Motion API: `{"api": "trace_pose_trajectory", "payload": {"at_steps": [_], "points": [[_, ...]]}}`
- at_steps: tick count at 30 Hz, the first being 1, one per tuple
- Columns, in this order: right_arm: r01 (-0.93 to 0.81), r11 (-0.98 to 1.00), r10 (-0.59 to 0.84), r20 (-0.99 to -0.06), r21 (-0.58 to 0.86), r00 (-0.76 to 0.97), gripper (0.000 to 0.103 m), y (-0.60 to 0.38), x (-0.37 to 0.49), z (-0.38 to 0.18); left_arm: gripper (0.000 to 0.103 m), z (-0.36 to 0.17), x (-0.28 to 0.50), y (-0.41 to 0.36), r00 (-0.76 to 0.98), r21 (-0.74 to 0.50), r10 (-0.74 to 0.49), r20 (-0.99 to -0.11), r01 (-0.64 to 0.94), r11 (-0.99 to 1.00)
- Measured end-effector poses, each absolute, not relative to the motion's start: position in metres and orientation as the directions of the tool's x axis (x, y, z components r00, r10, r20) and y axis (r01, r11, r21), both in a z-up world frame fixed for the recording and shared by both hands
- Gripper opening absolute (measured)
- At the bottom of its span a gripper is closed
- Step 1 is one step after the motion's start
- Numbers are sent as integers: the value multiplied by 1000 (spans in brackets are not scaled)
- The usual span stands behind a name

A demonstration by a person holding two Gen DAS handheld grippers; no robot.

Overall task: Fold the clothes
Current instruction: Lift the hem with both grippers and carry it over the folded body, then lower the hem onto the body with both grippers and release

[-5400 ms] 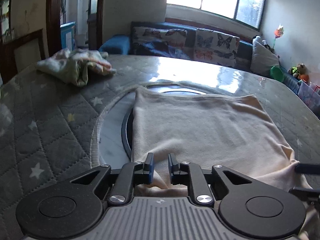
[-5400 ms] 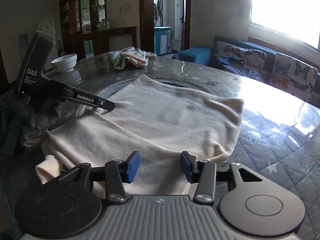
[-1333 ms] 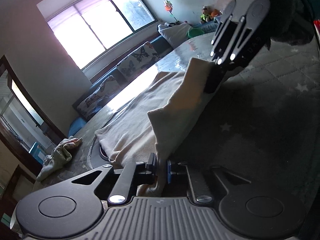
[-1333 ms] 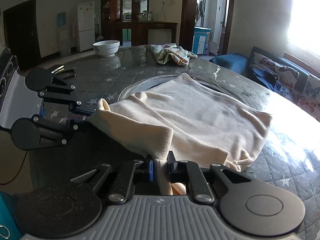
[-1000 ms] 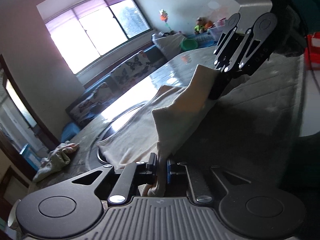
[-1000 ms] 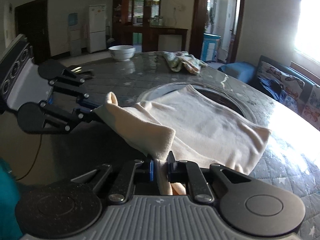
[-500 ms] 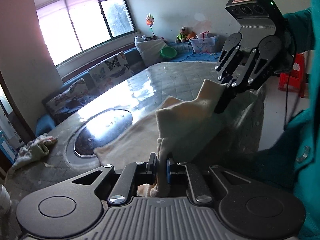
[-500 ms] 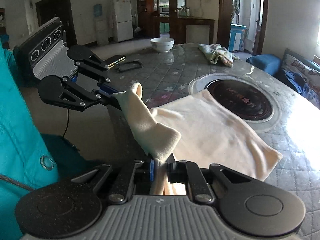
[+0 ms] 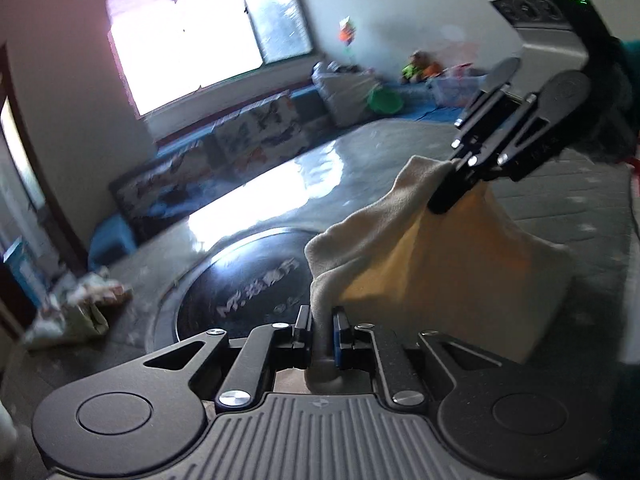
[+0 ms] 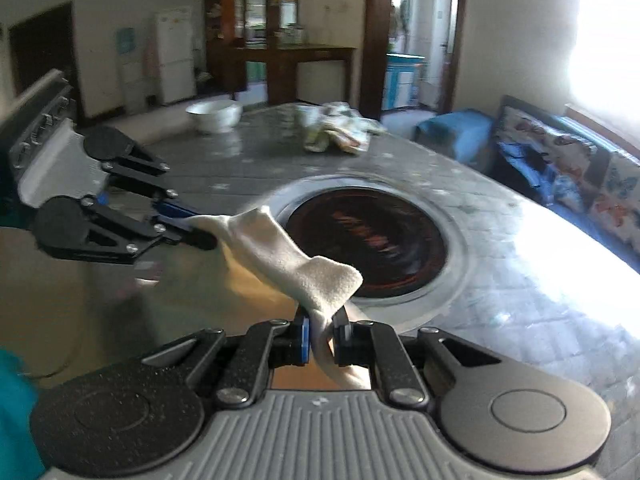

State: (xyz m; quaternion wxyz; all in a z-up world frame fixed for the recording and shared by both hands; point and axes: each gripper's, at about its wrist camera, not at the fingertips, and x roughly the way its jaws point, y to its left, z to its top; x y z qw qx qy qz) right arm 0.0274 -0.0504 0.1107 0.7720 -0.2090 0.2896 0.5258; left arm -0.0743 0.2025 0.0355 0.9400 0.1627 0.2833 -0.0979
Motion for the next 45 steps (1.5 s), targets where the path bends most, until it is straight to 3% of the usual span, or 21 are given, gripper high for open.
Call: {"api": "trace_pose_trajectory", "payload": {"at_steps": [6,9,16,24,29,33,45], "points": [[-882,470,652,-685,28,325,11,-22,64,55,14,4,-37,218,792,212,-3,-610,166,963],[-854,517,643,-685,57,343,24,-22,70,36,17,2,-34,222,794,194,12,-608,134,972],[-807,586,652,-635,75,415,34,-49,65,47,26,0,-36,223,802,215,65,-594,80,973],[-797,600,682,-564,66,466,33,-54,42,63,29,12,-31,238,808,185,156,-568,-59,981],[-816,566,707,-578,118,407,33,-39,49,57,28,28,-48,249,819,66,118,-561,-98,993],[-792,584,703,-599,179,383,33,-26,63,41,28,32,-60,236,822,51,89,-563,-73,996],[-759,623,681,-608,188,409,33,-25,67,30,27,26,-34,189,796,-75,-91,-598,57,996]]}}
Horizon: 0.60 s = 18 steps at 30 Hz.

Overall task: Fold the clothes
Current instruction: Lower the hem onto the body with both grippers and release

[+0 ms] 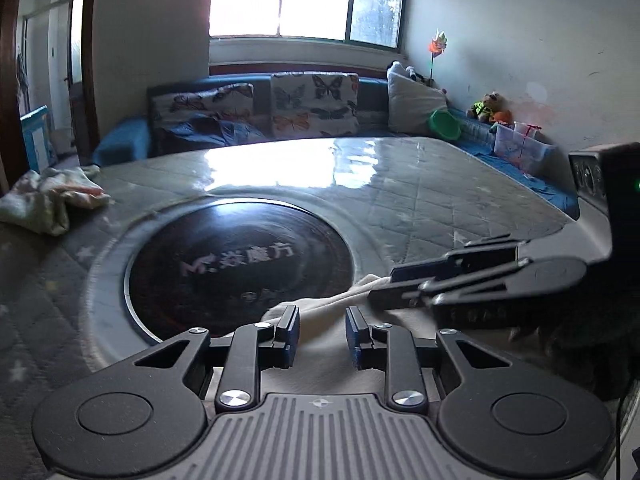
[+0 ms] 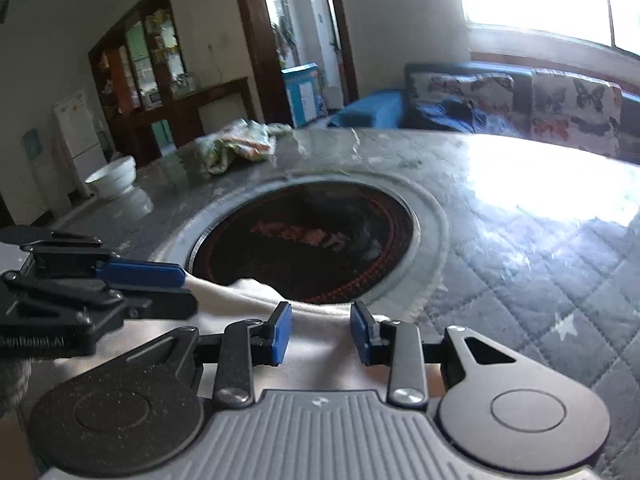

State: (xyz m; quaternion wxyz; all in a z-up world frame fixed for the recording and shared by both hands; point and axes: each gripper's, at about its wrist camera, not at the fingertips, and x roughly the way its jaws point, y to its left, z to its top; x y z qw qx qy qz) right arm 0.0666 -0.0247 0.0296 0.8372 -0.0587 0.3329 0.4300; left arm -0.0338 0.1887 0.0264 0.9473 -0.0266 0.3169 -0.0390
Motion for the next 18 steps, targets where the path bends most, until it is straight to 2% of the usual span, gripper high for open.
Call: {"api": "trace_pose_trajectory", "payload": {"at_steps": [6,18], "points": [[-774,617,678,-594,141,432,33,-27,57,33,26,8,-14,200,762,-118,-81,-642,6,993],[-727,669,648,-603,157,466,31,-56,57,27,26,5,-15,199,765,-104,-73,-640,7,995]]}}
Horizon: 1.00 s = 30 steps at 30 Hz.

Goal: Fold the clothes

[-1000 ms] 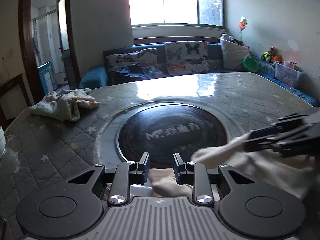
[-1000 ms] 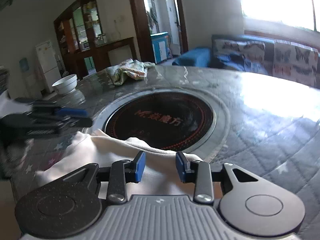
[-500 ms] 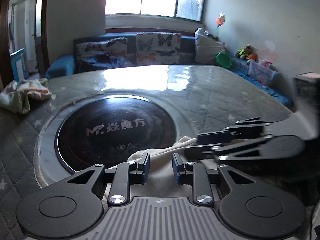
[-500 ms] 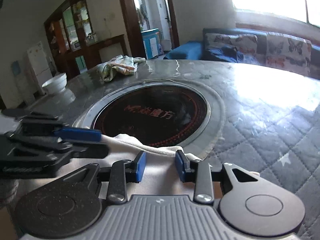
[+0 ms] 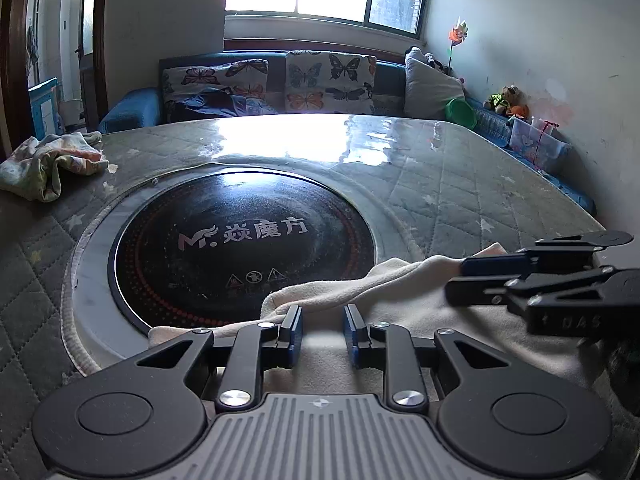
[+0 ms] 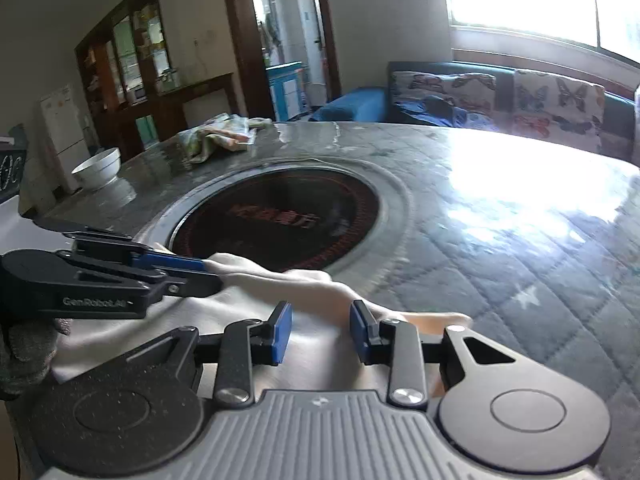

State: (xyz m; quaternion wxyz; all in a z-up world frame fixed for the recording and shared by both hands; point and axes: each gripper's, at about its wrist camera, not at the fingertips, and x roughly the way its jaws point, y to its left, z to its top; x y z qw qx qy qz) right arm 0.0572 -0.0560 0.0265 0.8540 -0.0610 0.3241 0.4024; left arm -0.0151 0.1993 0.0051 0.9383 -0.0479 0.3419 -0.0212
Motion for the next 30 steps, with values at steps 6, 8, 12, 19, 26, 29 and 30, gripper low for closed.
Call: {"api": "trace_pose_trajectory", "payload": {"at_steps": [6,8,12,19,26,29,30], "points": [[-696,703,627,-592,150,506,27,-73,57,30,26,4,-15,199,764,-104,-69,-641,2,995],[-687,716,612,-586,125,531,27,-79,54,34,26,5,-15,198,765,-101,-67,-640,3,995],[-685,721,604,-577,102,550,27,-88,46,39,26,5,-16,197,767,-96,-64,-638,3,995],[-674,738,552,-605,35,573,27,-102,37,36,36,17,-33,191,792,-59,-50,-608,18,998],[-665,747,545,-598,26,589,28,-121,21,44,39,27,-70,173,810,-34,-74,-582,67,997],[-693,721,564,-596,18,571,38,-119,7,45,39,28,-87,161,814,-22,-90,-573,94,995],[-696,718,562,-595,8,574,40,-119,3,43,39,27,-92,157,815,-17,-93,-572,102,995]]}}
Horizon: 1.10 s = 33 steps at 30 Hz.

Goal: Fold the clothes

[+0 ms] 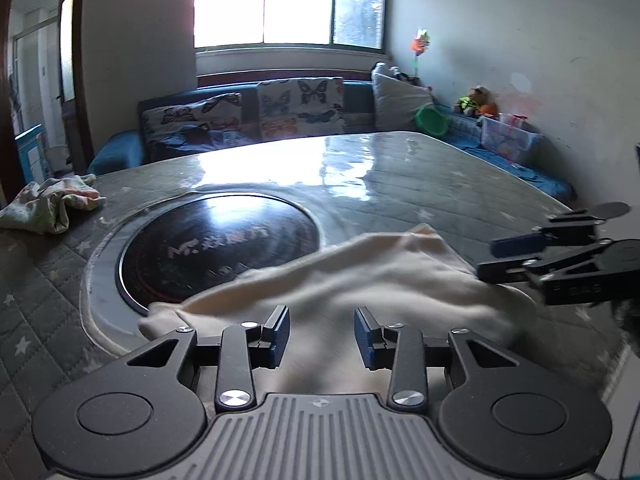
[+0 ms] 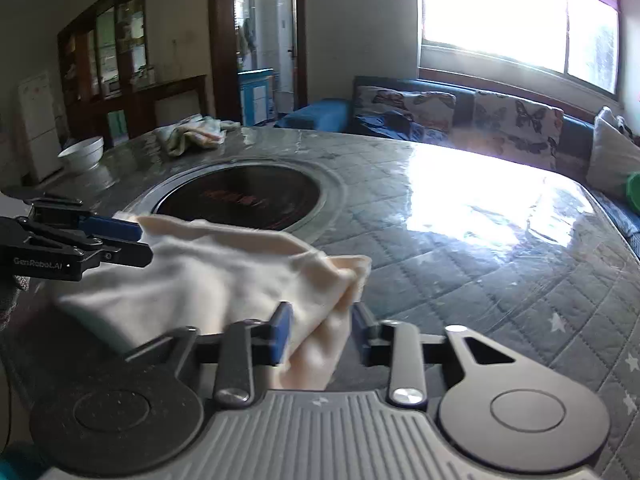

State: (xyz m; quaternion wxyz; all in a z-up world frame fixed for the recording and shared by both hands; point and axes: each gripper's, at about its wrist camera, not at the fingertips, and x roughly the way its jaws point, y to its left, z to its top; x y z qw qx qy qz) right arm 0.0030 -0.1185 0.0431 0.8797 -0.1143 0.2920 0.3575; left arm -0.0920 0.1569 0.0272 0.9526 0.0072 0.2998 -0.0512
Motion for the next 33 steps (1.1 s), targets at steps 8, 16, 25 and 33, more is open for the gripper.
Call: {"api": "trace_pose_trajectory", "payload": {"at_steps": [8,16,25,33], "points": [[-651,756,481,-612,-73,628,52,-122,-4,23,39,12,-115,154,799,2,-69,-597,88,996],[-684,723,545,-531,-95,649,74,-112,-20,42,41,6,-126,170,796,-30,-35,-604,21,999],[-703,702,535,-569,-114,625,84,-103,-20,28,42,6,-136,186,802,-65,-30,-596,-11,998],[-679,725,519,-558,-113,647,90,-109,-17,31,49,16,-134,185,809,-79,-31,-587,-20,997]]}}
